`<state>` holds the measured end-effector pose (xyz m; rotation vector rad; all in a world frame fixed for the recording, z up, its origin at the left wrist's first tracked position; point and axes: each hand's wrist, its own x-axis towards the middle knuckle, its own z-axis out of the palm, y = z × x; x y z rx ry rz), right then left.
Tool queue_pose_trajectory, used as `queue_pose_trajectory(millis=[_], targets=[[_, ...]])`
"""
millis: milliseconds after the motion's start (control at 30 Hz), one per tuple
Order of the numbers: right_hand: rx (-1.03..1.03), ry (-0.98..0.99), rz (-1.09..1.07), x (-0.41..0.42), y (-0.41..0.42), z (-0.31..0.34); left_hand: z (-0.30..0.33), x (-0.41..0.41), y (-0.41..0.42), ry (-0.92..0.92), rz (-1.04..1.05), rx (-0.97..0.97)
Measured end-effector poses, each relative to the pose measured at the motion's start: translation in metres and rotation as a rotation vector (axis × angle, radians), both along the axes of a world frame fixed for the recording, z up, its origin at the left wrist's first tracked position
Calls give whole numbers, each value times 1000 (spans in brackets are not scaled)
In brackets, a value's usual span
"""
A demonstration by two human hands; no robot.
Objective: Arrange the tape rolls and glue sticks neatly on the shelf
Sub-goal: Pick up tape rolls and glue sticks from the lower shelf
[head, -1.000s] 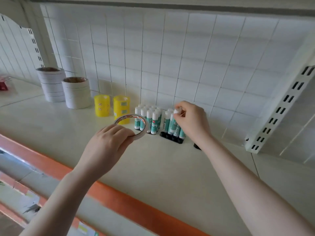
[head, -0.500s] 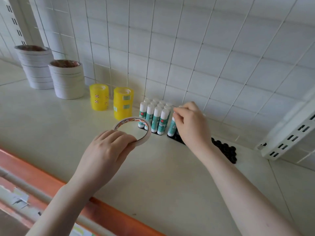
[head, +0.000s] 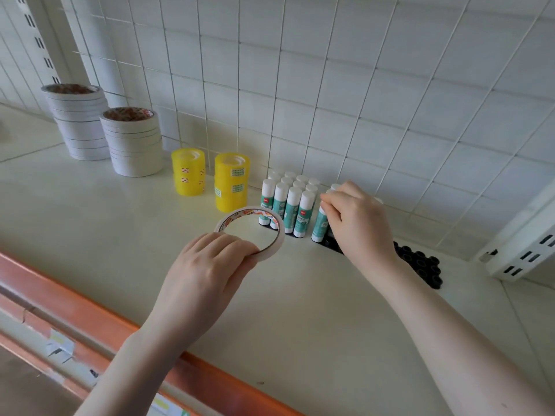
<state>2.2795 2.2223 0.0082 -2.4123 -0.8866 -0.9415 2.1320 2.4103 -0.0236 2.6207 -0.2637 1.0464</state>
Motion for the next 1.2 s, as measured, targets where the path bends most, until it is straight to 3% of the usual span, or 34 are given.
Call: queue_pose_trajectory(millis=[233,533,800,1200], targets=[[61,-157,27,-14,2,3,13,-11,16,-2,0,19],[40,-68,163,-33,51,-12,45,-5,83,-64,-2,77],[-57,-75,174,-44,157,-22,60,13,193,-110,-45,114],[-191,21,-8,-46,311,-34,99,70,356,-75,-214,180]])
